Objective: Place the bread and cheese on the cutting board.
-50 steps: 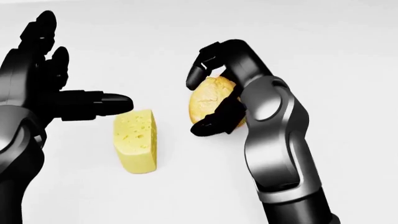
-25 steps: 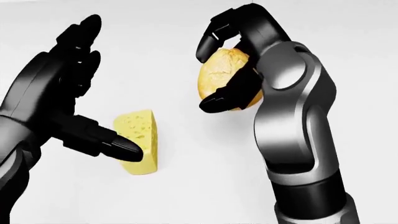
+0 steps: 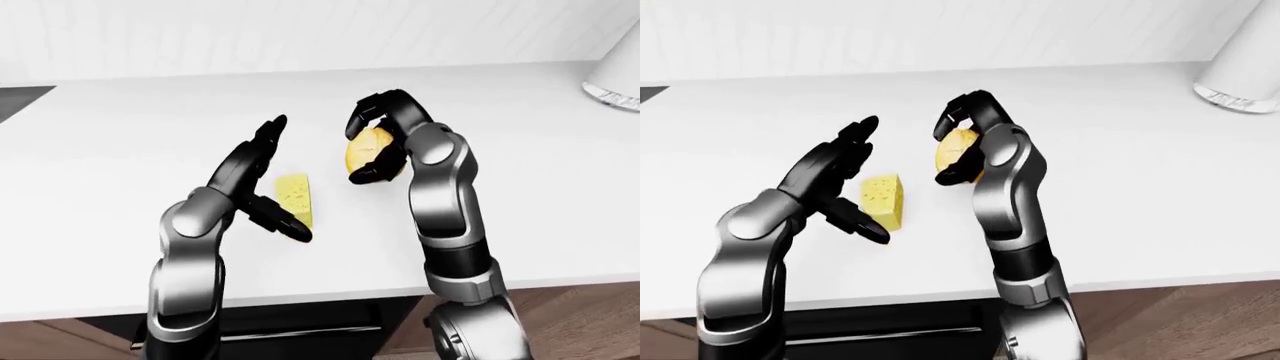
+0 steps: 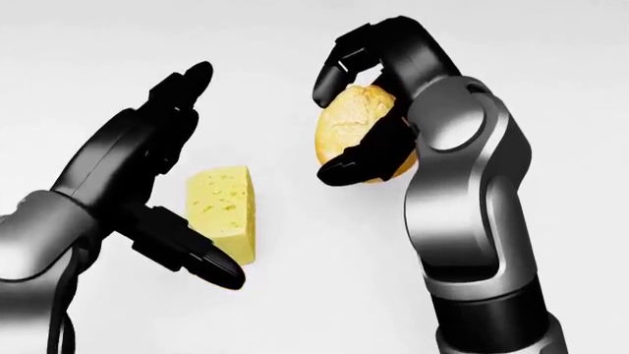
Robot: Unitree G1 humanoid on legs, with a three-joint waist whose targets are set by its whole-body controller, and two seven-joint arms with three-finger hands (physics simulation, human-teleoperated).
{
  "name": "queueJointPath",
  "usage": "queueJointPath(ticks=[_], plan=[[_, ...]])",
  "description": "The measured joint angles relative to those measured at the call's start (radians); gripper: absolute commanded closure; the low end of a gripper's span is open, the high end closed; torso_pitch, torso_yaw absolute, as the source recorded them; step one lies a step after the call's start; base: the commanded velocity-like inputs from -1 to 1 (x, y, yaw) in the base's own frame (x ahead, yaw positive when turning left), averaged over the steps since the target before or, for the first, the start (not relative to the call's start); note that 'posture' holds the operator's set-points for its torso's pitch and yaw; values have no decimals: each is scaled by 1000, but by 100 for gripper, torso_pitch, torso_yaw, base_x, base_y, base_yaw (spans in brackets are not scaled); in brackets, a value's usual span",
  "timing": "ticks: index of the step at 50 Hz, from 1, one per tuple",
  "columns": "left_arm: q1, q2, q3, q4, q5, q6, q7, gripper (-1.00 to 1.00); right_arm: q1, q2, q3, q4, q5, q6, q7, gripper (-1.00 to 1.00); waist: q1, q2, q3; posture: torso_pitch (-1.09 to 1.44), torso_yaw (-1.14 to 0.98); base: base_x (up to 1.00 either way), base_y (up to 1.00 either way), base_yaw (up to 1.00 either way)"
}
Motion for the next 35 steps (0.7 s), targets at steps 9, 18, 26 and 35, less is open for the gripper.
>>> queueJointPath(ticks=[9, 18, 26, 35], plan=[[4, -20, 8, 47, 47, -44, -38, -76, 2, 1, 0, -10, 0, -3, 2, 100, 1, -3, -2, 0, 0, 0, 0, 0], [7, -34, 7, 63, 68, -63, -51, -71, 13, 4, -1, -8, 4, -7, -4, 100, 1, -3, -3, 0, 0, 0, 0, 0], [16, -35, 11, 65, 74, -76, -57, -61, 17, 4, -1, -7, 9, -10, -10, 100, 1, -3, -4, 0, 0, 0, 0, 0], [35, -34, 8, 63, 87, -93, -69, -62, 21, 4, 2, -13, 9, -8, -9, 100, 1, -3, -5, 0, 0, 0, 0, 0]])
